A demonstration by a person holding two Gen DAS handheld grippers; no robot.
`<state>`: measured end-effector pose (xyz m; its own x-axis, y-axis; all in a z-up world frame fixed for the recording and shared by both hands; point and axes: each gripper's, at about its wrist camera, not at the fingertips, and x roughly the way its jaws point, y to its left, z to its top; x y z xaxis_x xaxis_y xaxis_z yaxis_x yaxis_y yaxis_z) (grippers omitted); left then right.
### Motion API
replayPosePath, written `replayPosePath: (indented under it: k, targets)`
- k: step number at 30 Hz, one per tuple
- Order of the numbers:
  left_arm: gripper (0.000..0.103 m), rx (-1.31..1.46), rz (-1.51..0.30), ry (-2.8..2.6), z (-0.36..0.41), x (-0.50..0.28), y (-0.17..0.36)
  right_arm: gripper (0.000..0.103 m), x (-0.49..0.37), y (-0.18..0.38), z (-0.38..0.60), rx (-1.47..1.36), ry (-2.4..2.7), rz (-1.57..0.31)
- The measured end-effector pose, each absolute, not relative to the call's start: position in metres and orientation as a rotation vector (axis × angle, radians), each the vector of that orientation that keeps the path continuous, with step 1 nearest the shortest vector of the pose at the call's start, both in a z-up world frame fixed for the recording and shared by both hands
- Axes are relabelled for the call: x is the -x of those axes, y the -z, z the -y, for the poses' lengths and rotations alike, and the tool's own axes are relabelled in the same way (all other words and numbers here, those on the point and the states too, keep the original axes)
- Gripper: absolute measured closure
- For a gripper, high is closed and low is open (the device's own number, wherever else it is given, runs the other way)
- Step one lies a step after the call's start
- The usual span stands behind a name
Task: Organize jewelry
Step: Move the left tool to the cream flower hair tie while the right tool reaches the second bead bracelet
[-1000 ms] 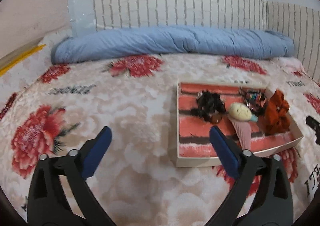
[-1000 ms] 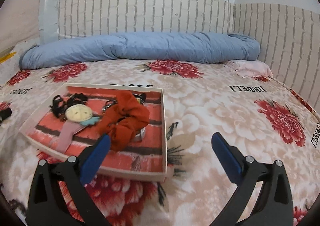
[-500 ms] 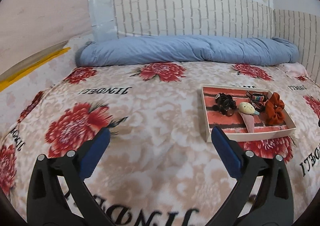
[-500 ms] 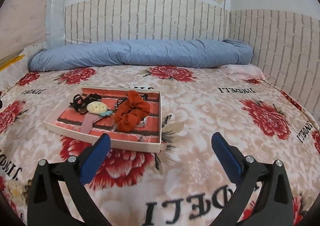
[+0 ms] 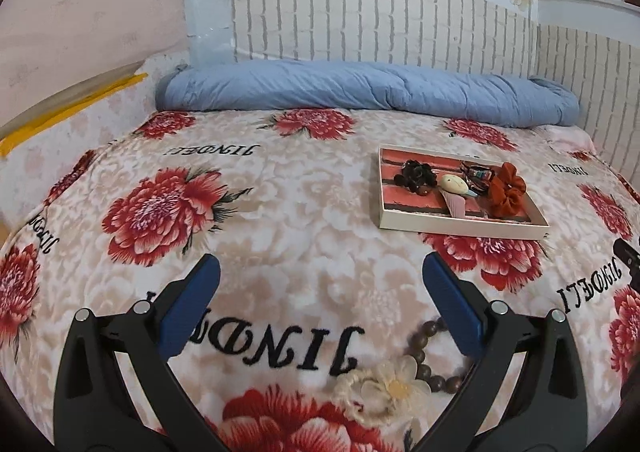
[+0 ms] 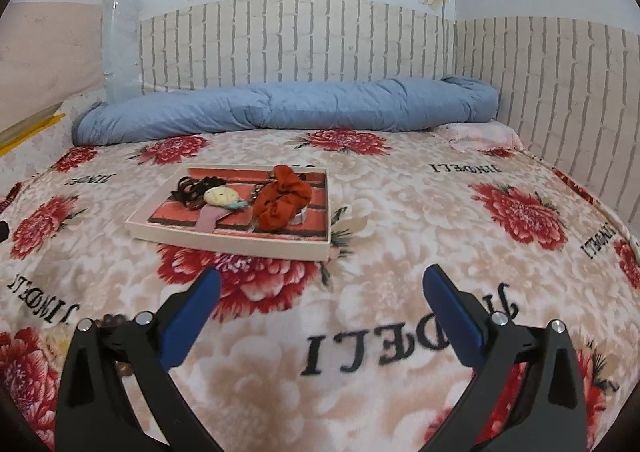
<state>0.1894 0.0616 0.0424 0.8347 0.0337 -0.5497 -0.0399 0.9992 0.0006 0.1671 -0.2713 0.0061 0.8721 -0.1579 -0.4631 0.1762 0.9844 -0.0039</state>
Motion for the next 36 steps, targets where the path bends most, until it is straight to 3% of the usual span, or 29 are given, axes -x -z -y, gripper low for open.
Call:
replayPosePath:
  k: [36]
  targets:
    - [0.005, 0.009, -0.805, 0.023, -0.099, -0.172, 0.053, 0.004, -0.165, 0.066, 0.193, -0.134, 0.138, -0.68]
